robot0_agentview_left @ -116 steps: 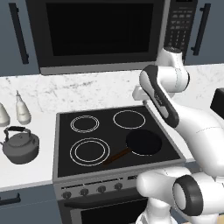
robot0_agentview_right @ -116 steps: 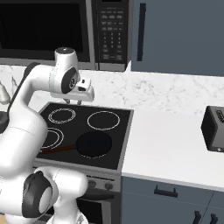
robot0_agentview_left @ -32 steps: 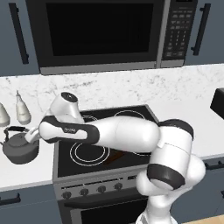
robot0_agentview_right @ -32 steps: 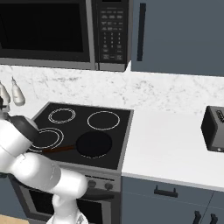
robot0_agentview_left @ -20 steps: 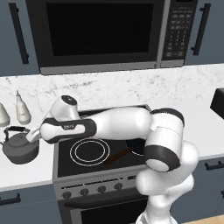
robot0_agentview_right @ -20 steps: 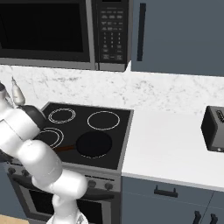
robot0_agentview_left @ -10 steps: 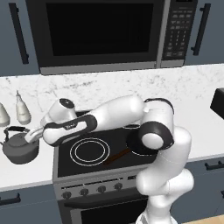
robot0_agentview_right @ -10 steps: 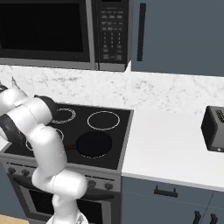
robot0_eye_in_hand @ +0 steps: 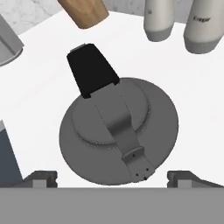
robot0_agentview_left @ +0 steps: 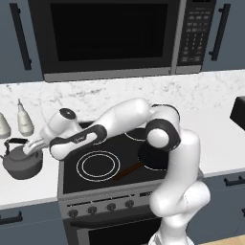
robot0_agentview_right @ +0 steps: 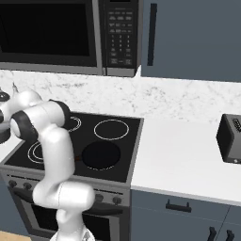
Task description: Pick the kettle from the counter and place it on a stove burner. Then turn the burner on.
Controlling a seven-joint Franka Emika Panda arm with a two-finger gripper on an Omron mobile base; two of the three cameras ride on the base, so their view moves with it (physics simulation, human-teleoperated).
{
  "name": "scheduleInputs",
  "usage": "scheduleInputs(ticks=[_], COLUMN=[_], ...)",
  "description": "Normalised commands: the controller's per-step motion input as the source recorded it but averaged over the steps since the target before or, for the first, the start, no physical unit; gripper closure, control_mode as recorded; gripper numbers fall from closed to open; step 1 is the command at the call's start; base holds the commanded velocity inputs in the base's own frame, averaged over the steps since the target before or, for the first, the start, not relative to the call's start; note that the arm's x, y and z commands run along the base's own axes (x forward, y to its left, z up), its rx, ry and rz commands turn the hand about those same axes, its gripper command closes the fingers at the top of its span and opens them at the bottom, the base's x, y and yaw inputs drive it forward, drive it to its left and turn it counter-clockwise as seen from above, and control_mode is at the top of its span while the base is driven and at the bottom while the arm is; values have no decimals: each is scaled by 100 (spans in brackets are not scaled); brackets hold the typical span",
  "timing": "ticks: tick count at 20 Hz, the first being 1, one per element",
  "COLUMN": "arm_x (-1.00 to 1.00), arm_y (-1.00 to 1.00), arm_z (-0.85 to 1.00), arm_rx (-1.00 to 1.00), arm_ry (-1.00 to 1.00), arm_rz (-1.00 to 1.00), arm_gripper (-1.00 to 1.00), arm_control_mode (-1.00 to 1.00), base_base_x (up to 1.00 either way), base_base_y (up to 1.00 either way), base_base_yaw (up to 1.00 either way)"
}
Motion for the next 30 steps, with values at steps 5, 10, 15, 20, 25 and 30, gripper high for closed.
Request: scheduleInputs(ticks=[5,10,15,20,25,30], arm_x=[23,21,22,21,13,0], arm_y=[14,2,0,4,12,4], arm_z=[0,-6,-9,-10,-9,-1], arm_rx=[0,0,0,0,0,0], arm_ry=[0,0,0,0,0,0], arm_rz=[0,0,0,0,0,-2], arm_gripper=[-100,-100,-100,-100,-100,100], arm_control_mode=[-100,-100,-100,-100,-100,-100], base_base_x=[0,0,0,0,0,0], base_base_y=[0,0,0,0,0,0], base_base_yaw=[0,0,0,0,0,0])
